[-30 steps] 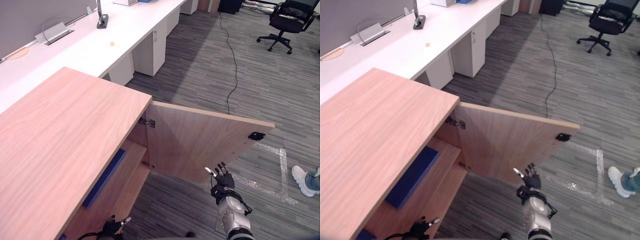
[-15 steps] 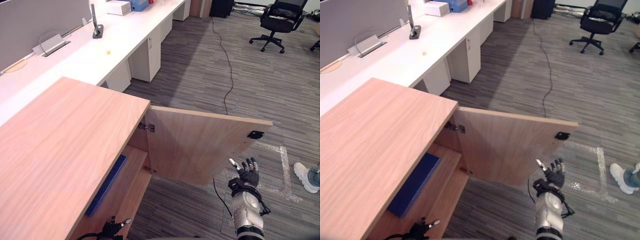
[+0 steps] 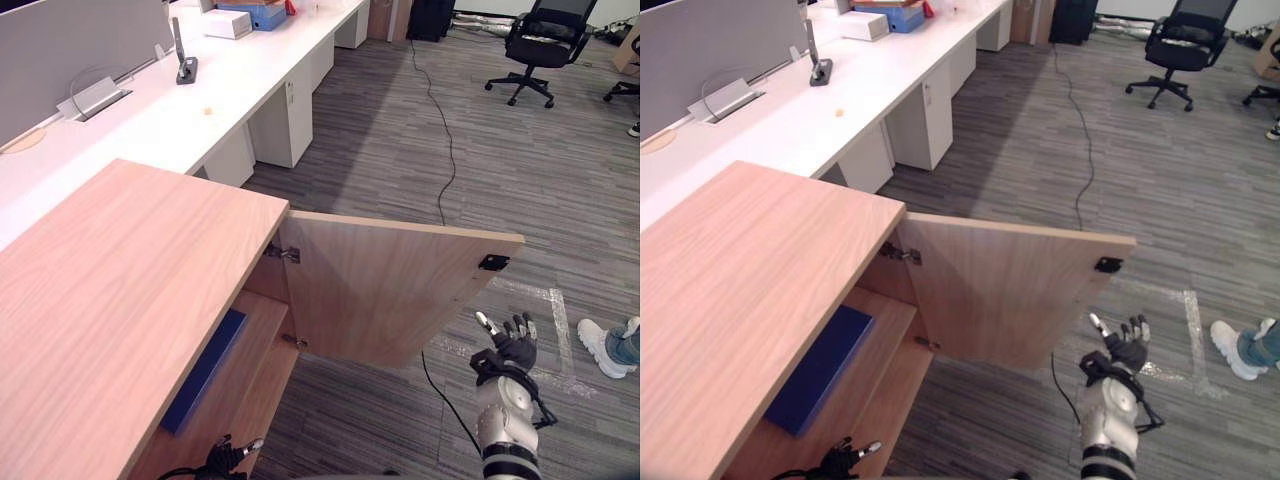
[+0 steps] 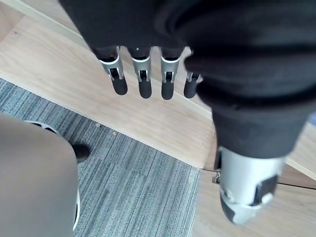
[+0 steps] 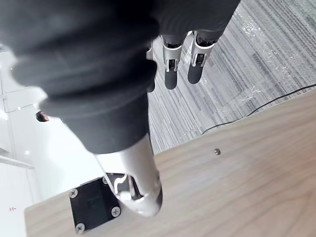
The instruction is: Walk over to the cabinet, pick up the folder, carry it to the office cabinet, place the folder inside the office cabinet, then close the office cabinet door
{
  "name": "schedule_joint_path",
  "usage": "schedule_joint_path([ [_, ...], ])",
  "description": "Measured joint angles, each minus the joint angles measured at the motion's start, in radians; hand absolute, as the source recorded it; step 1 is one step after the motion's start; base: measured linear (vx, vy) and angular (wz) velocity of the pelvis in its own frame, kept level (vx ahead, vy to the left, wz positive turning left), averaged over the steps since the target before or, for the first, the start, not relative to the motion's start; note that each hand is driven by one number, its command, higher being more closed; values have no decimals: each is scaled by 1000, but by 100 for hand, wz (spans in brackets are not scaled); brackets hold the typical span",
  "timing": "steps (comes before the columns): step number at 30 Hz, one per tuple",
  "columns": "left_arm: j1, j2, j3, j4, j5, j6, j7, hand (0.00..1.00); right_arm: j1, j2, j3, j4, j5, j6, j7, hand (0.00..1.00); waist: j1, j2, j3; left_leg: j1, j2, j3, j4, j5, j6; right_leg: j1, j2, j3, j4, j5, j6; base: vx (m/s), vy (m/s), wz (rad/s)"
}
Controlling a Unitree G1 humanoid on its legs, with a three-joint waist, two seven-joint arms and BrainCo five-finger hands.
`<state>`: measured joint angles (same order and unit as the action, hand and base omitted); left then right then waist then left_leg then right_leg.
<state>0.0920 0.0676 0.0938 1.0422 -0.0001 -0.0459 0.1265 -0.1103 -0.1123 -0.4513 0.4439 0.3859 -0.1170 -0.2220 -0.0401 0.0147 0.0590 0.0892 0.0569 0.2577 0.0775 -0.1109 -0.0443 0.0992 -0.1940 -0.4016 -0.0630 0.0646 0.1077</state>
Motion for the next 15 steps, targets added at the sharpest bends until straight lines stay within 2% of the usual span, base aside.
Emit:
schedule_joint_path([
  [4,3,1,0,-19,0,-2,-1,0,-104,-110,26,74,-8,4,4,0,0,1,21,-3,-2,-4,-7,16,-3,-4,0,-1,0,5,3,-87,-36,2],
  [7,4,7,0,-24,0,-3,-2,0,-184,-225,118,134,-11,7,45,0,0,0,28,-5,-3,-14,-27,37,-4,-8,2,-5,-3,11,1,-102,-42,8],
  [9,4,13,0,-24,-1,-5,-6,0,-245,-291,208,170,-9,9,104,0,2,-1,31,-3,-5,-23,-41,52,-4,-8,5,-10,-3,13,-2,-77,-28,10],
  [15,5,24,0,-25,-5,-18,-27,0,-333,-366,303,267,-9,19,174,0,4,0,48,-10,-8,-37,-44,67,-3,-7,4,-28,-3,20,-8,-76,-12,7],
])
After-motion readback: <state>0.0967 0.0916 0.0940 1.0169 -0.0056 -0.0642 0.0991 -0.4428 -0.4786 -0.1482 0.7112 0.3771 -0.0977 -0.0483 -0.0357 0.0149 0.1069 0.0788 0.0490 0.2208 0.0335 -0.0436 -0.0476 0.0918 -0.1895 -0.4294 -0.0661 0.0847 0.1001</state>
